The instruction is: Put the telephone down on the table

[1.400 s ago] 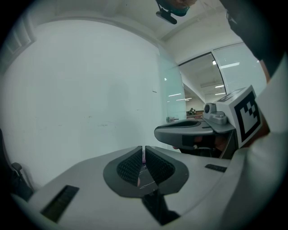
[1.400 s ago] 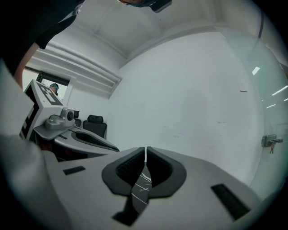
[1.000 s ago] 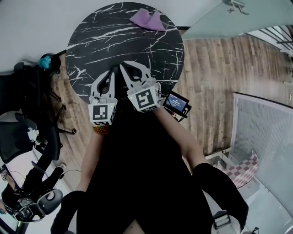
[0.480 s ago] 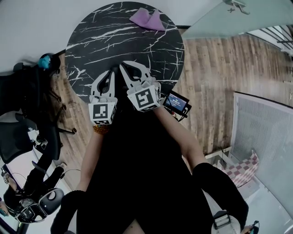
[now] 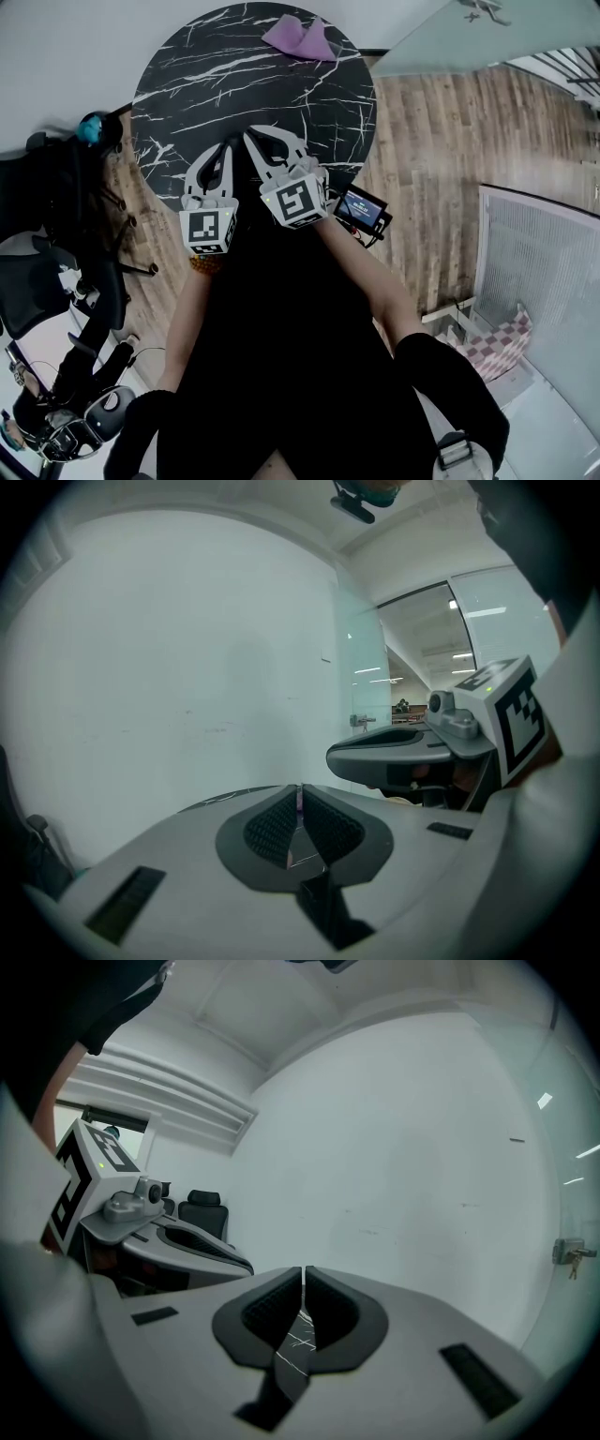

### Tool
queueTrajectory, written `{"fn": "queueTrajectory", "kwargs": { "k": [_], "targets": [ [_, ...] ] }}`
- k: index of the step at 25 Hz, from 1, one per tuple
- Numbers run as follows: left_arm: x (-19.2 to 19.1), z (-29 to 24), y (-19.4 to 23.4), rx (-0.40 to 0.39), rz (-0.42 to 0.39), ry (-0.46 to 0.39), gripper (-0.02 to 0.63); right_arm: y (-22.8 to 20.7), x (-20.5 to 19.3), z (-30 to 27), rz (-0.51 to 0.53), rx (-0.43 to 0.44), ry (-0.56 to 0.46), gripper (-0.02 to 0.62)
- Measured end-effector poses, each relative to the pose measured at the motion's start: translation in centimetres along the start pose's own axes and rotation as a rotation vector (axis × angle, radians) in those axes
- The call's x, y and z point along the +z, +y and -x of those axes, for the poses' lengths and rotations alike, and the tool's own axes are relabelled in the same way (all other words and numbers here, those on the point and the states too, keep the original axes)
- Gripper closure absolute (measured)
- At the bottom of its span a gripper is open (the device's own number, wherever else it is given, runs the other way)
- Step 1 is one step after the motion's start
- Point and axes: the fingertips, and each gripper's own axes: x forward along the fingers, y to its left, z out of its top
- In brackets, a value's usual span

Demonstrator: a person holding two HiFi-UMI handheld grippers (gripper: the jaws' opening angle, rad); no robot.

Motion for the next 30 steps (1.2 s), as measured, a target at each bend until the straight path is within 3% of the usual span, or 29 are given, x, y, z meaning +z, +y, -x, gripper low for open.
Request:
{"fn": "queueTrajectory", "kwargs": {
  "k": [30],
  "targets": [
    [-0.8, -0.7, 2.3, 0.033, 0.022, 0.024, 0.578, 0.2, -0.4, -2.2, 0.024, 0.04, 0.018, 0.56]
  ]
}}
